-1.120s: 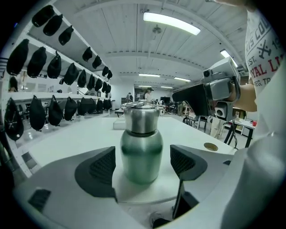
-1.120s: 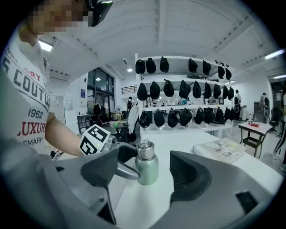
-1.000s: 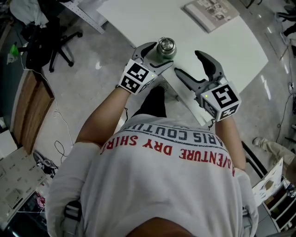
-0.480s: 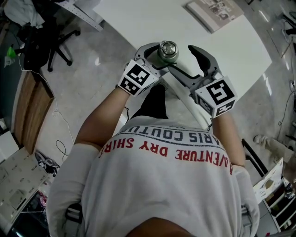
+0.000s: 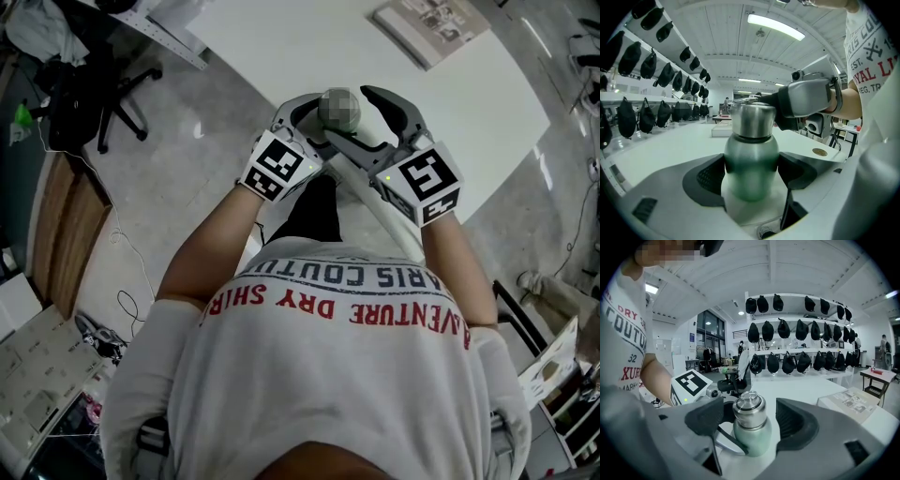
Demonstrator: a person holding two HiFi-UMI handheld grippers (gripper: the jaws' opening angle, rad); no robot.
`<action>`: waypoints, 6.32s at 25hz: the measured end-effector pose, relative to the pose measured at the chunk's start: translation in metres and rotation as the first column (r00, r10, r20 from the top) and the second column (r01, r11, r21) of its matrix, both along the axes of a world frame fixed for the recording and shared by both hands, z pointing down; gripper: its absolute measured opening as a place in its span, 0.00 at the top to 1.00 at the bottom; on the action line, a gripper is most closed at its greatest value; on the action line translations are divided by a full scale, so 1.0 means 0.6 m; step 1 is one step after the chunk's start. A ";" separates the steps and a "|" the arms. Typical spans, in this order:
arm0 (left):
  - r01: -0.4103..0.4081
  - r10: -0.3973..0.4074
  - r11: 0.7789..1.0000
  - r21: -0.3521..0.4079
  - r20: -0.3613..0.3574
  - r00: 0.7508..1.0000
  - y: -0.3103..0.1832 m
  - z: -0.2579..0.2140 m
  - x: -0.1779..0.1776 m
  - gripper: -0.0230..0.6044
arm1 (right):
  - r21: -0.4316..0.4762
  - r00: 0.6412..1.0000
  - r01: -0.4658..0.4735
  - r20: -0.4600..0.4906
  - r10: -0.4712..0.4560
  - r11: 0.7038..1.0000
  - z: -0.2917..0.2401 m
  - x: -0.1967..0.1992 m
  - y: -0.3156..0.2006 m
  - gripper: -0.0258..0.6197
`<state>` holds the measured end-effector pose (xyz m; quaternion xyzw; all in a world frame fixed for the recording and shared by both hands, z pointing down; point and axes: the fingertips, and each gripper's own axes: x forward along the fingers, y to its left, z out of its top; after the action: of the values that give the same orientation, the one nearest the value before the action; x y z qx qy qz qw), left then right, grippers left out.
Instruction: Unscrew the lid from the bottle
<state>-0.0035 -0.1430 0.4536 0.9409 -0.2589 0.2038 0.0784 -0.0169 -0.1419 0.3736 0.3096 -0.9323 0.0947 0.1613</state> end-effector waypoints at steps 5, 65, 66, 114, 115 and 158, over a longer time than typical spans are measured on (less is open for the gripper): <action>0.007 -0.007 1.000 0.005 -0.010 1.000 -0.003 -0.007 0.001 0.37 | 0.019 1.000 0.017 -0.026 -0.016 1.000 0.006 -0.009 -0.007 0.43; -0.410 0.413 0.909 -0.067 0.029 0.910 0.004 -0.002 0.000 0.37 | 0.036 0.896 0.445 -0.012 -0.445 0.895 -0.017 -0.015 0.004 0.50; -0.391 0.393 0.918 -0.063 0.027 0.919 0.004 -0.003 0.001 0.37 | 0.048 0.908 0.418 -0.016 -0.418 0.907 -0.018 -0.012 0.004 0.50; -0.017 0.018 0.999 -0.046 0.013 1.000 0.002 -0.003 0.011 0.37 | 0.133 0.979 0.148 -0.157 -0.126 0.980 0.019 -0.002 0.002 0.58; -0.042 0.043 0.998 -0.053 0.019 0.999 0.003 -0.002 0.010 0.37 | 0.128 0.975 0.169 -0.166 -0.147 0.977 0.020 -0.004 0.002 0.58; -0.072 0.077 0.992 -0.101 0.040 0.996 0.001 -0.002 0.015 0.37 | 0.036 0.993 0.100 -0.070 -0.097 0.994 -0.011 0.007 0.004 0.48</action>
<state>0.0055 -0.1422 0.4521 0.9402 -0.2147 0.2396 0.1119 -0.0126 -0.1396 0.3669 0.2693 -0.9421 0.0574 0.1913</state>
